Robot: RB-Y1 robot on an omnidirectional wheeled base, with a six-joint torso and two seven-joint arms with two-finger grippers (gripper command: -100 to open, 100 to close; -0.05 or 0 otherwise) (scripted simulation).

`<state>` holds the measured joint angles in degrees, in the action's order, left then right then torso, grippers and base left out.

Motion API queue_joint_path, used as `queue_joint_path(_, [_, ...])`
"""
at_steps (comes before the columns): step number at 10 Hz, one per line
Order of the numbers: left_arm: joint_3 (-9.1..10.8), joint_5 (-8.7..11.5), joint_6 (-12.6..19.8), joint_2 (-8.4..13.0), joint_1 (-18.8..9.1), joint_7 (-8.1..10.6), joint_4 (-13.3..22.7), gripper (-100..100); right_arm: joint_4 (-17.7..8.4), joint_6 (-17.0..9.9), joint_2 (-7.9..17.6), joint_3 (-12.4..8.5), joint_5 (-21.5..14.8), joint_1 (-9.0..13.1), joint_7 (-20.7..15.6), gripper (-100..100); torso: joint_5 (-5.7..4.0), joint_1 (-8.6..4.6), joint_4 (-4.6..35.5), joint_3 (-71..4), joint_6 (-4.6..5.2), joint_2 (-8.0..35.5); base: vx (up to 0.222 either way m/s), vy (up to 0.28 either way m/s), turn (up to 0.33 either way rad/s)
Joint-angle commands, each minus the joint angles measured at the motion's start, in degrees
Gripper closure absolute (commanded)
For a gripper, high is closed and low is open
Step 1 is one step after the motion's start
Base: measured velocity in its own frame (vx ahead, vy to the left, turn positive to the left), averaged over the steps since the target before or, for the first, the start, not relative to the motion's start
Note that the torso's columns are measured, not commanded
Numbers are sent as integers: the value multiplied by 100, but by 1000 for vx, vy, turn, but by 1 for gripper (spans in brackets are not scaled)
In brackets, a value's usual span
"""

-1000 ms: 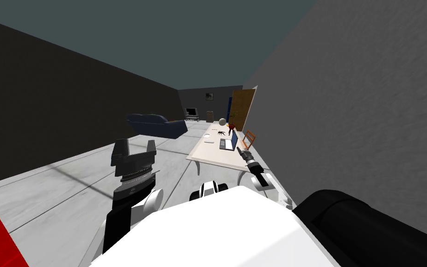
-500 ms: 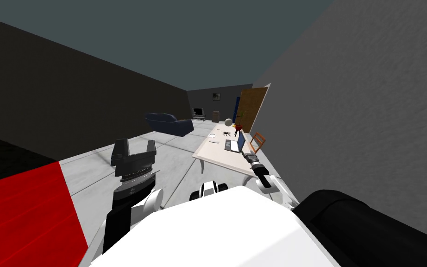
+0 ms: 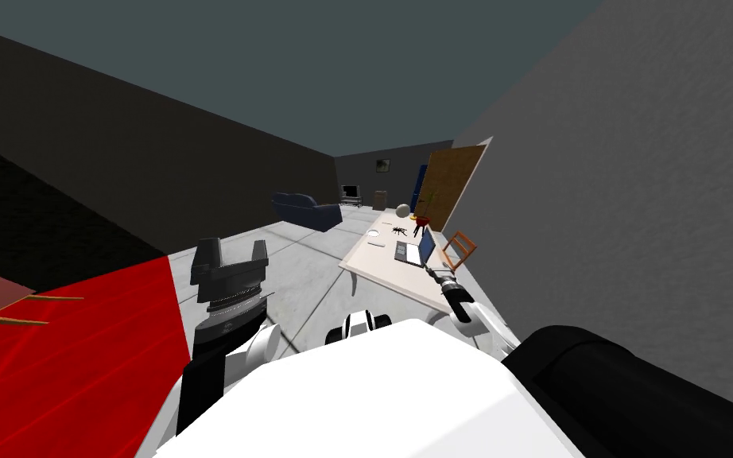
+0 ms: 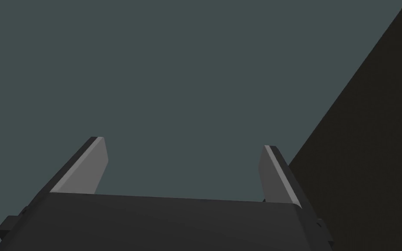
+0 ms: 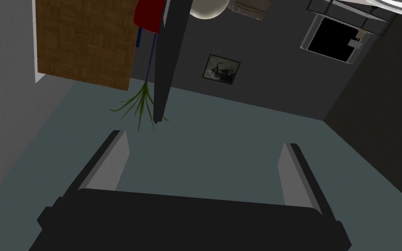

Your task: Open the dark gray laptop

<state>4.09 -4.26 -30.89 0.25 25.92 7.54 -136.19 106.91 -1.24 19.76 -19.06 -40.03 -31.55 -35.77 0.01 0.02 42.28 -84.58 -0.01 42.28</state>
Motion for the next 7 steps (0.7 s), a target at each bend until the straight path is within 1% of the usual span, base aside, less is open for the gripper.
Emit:
queue_joint_path(1, [0, 0, 0, 0, 0, 0, 0, 0, -232, -294, 149, -171, -363, -4, -218, -100, -1, -1, 0, 0, 1, -1, 18, 17, 109])
queue_joint_path(2, [1, 0, 0, 0, 1, 0, 0, 0, -371, -450, 234, -277, -574, -18, -346, -100, -1, -5, 0, 1, 5, 1, 16, 21, 194])
queue_joint_path(4, [0, 0, 0, 0, 0, 0, 0, 0, -641, -750, 404, -479, -913, -45, -592, -100, -1, -2, 0, 1, 0, 0, 21, 20, 290])
queue_joint_path(5, [0, 0, 0, 0, 1, 0, 0, 0, -641, -750, 404, -479, -980, -45, -592, -100, -1, -3, 0, 0, 3, 0, 18, 12, 91])
queue_joint_path(6, [1, 0, 0, 0, 1, 0, 0, 0, -769, -891, 490, -575, -1172, -58, -708, -100, -2, -4, 0, 2, 5, 2, 13, 17, 162])
queue_joint_path(7, [1, 0, 0, 0, 1, 0, 0, 0, -889, -1025, 576, -666, -1346, -70, -819, -100, -1, -2, 1, 2, -1, 3, 16, 19, 310])
